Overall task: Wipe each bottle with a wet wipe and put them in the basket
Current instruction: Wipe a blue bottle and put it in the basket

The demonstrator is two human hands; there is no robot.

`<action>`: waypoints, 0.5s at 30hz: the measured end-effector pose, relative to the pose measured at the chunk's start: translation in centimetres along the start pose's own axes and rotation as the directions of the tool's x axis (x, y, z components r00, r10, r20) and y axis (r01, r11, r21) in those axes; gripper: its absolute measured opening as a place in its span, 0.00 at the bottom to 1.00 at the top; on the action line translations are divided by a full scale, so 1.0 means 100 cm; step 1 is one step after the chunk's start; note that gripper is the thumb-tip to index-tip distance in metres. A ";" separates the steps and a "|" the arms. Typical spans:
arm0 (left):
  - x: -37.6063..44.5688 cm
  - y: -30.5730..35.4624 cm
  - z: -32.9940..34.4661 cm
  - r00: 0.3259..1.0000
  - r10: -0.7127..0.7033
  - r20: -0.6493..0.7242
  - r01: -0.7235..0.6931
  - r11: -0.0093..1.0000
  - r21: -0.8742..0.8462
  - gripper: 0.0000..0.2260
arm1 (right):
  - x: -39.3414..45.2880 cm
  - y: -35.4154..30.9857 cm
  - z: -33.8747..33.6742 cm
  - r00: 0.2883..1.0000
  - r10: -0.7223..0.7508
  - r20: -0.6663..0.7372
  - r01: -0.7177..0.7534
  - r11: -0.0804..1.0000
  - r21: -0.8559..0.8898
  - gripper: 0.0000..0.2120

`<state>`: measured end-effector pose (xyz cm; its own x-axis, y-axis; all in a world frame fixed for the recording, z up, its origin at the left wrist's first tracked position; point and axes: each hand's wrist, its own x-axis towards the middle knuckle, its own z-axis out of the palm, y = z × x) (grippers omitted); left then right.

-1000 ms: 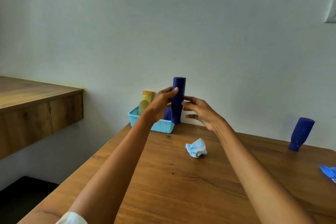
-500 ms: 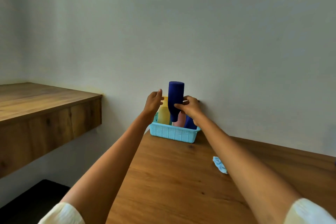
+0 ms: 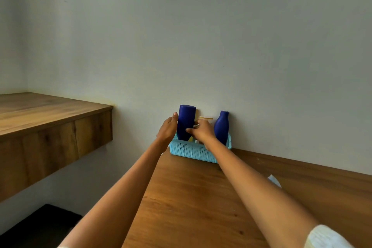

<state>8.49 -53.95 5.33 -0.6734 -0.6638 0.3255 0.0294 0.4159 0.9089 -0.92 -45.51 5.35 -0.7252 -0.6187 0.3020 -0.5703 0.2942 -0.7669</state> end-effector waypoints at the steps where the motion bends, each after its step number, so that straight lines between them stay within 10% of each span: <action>1: 0.000 -0.002 0.000 1.000 -0.012 0.008 0.012 1.000 -0.004 0.24 | -0.001 0.001 0.002 1.000 0.001 -0.002 -0.001 1.000 -0.019 0.21; 15: -0.013 -0.006 -0.004 0.995 -0.098 0.004 0.098 0.995 -0.024 0.28 | -0.009 0.001 0.002 1.000 0.007 0.001 -0.007 0.999 -0.035 0.22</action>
<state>9.64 -53.56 4.42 -0.6762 -0.6988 0.2334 -0.0196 0.3338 0.9425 -0.27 -45.02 4.87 -0.7285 -0.6178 0.2959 -0.5786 0.3237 -0.7487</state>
